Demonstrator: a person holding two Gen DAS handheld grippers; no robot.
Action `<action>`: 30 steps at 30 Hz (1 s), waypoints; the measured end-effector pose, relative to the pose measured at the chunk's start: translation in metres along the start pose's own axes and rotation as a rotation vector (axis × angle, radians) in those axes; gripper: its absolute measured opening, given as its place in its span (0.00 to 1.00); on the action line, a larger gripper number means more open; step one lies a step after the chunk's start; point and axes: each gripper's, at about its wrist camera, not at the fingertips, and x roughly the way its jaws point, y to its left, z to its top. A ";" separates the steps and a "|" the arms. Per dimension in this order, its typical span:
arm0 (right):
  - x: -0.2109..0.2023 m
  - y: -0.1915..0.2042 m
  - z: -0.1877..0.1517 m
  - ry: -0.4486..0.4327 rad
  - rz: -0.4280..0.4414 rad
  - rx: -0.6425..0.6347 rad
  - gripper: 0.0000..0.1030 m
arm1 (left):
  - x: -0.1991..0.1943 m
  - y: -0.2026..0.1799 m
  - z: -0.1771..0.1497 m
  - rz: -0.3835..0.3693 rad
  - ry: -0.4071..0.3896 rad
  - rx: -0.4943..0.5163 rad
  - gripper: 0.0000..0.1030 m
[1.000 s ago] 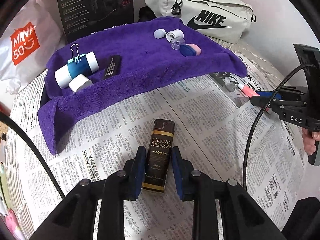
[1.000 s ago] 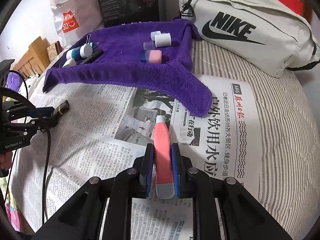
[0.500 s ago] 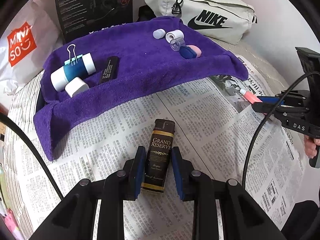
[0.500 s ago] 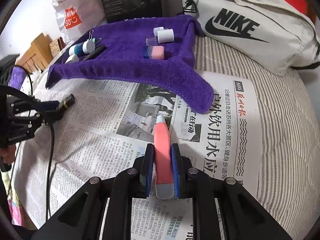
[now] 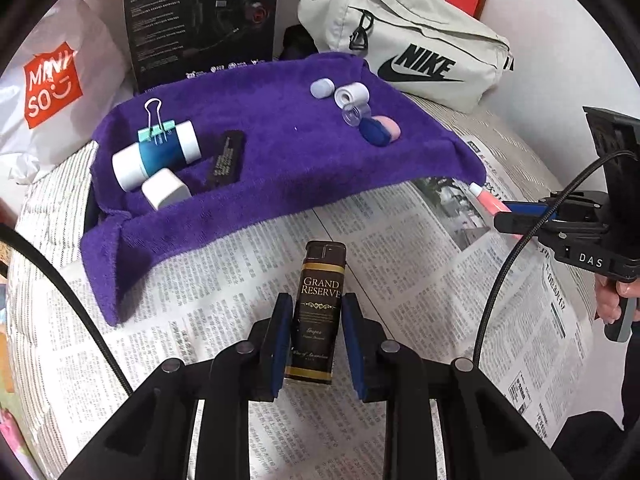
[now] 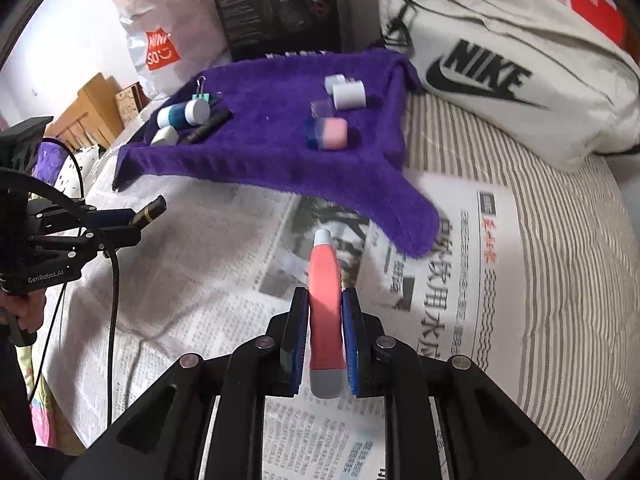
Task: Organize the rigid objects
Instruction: 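Carry the Grand Reserve bottle and pink highlighter toward the purple towel, then lower the bottle and highlighter onto the towel and open both grippers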
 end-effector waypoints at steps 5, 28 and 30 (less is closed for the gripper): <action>-0.002 0.004 0.010 -0.011 0.027 -0.005 0.16 | -0.010 0.007 0.007 -0.009 -0.025 -0.027 0.23; 0.037 0.033 0.120 -0.056 0.100 -0.083 0.16 | -0.014 0.058 0.076 0.028 -0.075 -0.051 0.23; 0.049 0.036 0.127 -0.041 0.095 -0.082 0.16 | -0.013 0.065 0.079 0.036 -0.073 -0.058 0.23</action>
